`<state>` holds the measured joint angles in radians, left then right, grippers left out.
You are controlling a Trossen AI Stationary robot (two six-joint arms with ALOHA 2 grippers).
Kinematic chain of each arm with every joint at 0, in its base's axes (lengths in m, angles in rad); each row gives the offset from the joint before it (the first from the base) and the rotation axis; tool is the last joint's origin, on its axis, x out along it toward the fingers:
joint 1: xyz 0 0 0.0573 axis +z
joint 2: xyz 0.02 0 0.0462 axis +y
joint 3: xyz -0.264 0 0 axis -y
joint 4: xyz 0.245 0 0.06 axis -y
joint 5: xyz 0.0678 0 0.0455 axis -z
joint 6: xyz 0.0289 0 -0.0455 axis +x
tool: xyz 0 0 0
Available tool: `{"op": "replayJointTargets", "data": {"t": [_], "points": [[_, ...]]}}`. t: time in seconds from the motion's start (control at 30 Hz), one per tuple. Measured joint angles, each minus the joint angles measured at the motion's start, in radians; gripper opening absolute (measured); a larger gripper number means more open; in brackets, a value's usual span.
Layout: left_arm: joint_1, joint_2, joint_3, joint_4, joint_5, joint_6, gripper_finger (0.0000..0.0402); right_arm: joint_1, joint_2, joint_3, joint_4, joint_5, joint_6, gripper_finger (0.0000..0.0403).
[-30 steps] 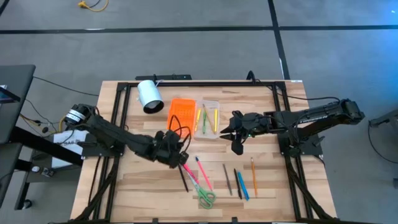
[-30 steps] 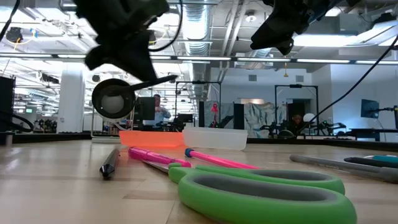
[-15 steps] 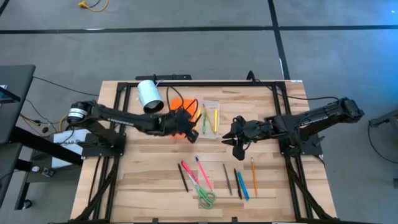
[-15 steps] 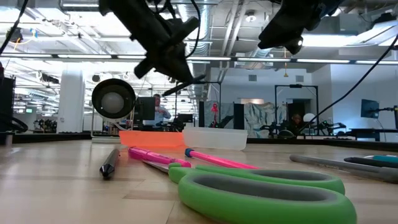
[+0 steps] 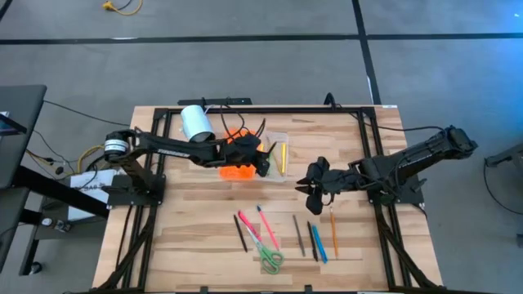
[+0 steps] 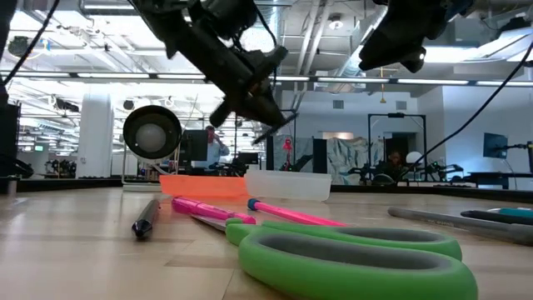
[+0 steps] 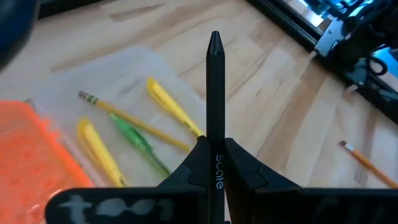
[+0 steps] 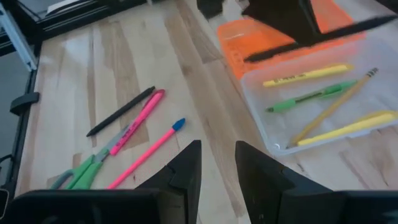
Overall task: Pick & place school supplies into a supply box
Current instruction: Put the left black pen into the orange supply box
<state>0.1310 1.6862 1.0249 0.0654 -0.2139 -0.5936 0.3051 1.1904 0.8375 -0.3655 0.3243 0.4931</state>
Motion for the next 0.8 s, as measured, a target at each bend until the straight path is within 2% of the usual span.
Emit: {"op": "replayJointTargets", "data": {"t": [0.13, 0.27, 0.63, 0.8], "points": [[0.001, 0.052, 0.003, 0.078, 0.010, -0.024, 0.0006, 0.021, 0.000, 0.000, -0.021, 0.029, 0.040, 0.0092], [0.006, 0.083, 0.000, 0.085, -0.004, -0.046, 0.0006, 0.037, 0.000, 0.000, -0.050, 0.046, 0.087, 0.0092], [0.046, 0.086, 0.000, 0.092, -0.027, -0.030, 0.0010, 0.075, 0.000, 0.000, -0.076, 0.097, 0.162, 0.0092], [0.057, 0.086, 0.000, 0.108, -0.027, -0.029, 0.0030, 0.073, 0.000, 0.000, -0.075, 0.097, 0.164, 0.0092]]}}
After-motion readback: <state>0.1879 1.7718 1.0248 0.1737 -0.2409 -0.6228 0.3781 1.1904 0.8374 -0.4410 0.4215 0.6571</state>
